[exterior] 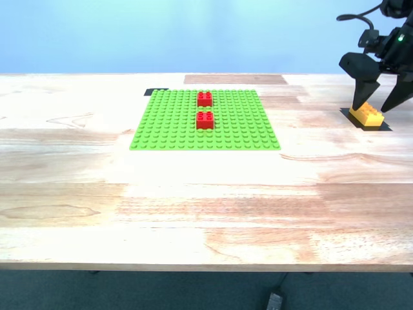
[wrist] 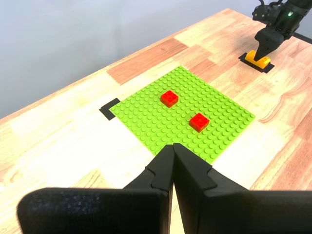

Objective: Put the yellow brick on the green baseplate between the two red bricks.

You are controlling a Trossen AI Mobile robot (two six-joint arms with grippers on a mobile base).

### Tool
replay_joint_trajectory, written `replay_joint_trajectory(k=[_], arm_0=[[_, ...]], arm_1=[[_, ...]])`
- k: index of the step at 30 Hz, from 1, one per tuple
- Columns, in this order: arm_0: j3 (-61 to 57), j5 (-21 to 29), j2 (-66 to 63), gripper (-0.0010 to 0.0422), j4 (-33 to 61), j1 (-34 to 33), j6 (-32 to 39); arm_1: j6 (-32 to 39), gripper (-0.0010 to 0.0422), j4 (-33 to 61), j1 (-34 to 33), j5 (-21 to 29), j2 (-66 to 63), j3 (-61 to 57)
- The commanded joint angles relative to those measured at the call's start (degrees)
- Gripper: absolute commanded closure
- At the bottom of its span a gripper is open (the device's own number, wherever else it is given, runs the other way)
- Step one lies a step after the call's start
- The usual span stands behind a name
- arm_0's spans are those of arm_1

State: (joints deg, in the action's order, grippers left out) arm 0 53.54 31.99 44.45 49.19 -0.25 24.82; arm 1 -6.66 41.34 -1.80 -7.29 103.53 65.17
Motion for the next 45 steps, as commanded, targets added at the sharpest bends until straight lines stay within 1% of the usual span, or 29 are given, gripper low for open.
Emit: replay_joint_trajectory(k=[1,6,8,10,12,17,22,23,26,28,31,33,37,41,44,45], arm_0=[[0.00,0.00,-0.04,0.0413,-0.02,0.02,0.02],[0.00,0.00,-0.15,0.0412,0.15,0.02,0.02],[0.00,0.00,-0.26,0.0413,0.15,0.02,0.02],[0.00,0.00,-0.26,0.0412,0.17,0.02,0.02],[0.00,0.02,-0.55,0.0412,0.39,0.02,0.02],[0.00,0.02,-1.25,0.0413,0.17,0.02,0.04],[0.00,0.00,-1.84,0.0412,0.28,0.02,0.02],[0.00,0.00,-1.90,0.0413,0.33,0.02,0.02],[0.00,0.00,-1.99,0.0412,0.22,0.02,0.02],[0.00,0.00,-1.99,0.0412,0.24,0.02,0.02],[0.00,0.00,-1.97,0.0412,0.39,0.02,0.02],[0.00,-0.02,-1.88,0.0413,0.37,0.02,0.02],[-0.02,-0.04,-1.88,0.0413,0.46,0.02,0.02],[-0.04,-0.04,-1.88,0.0412,0.83,0.02,0.00],[-0.15,-0.04,-1.92,0.0412,1.62,0.02,0.00],[-0.26,0.02,-2.01,0.0413,1.53,0.02,0.00]], arm_1=[[-0.55,0.0118,-0.04,0.44,0.00,1.42,0.07],[0.00,0.0122,-1.60,1.53,0.46,2.12,-0.13],[0.74,0.0136,-1.97,1.44,0.70,2.16,-0.13],[0.48,0.0160,-2.03,1.36,2.14,2.16,-0.13],[0.22,0.0195,-1.99,1.36,3.08,2.16,-0.13],[-0.13,0.0299,-2.03,1.40,2.95,2.34,-0.28],[0.00,0.0408,-2.93,1.46,1.16,2.03,-0.42],[0.00,0.0417,-2.97,1.49,1.22,1.90,-0.35],[-0.52,0.0394,-2.36,1.84,1.18,1.22,1.05],[-1.40,0.0388,-1.33,1.86,1.01,-0.24,2.69],[-4.63,0.0388,0.09,2.71,-2.91,-3.65,5.18],[-9.03,0.0388,1.88,4.17,-6.34,-6.36,7.04],[-13.97,0.0388,2.01,9.99,-12.39,-10.82,9.70],[-23.89,0.0388,5.31,20.28,-10.40,-11.91,14.47],[-30.60,0.0388,8.22,28.57,-5.81,-10.32,18.75],[-31.65,0.0388,8.98,30.86,-4.13,-9.33,20.02]])
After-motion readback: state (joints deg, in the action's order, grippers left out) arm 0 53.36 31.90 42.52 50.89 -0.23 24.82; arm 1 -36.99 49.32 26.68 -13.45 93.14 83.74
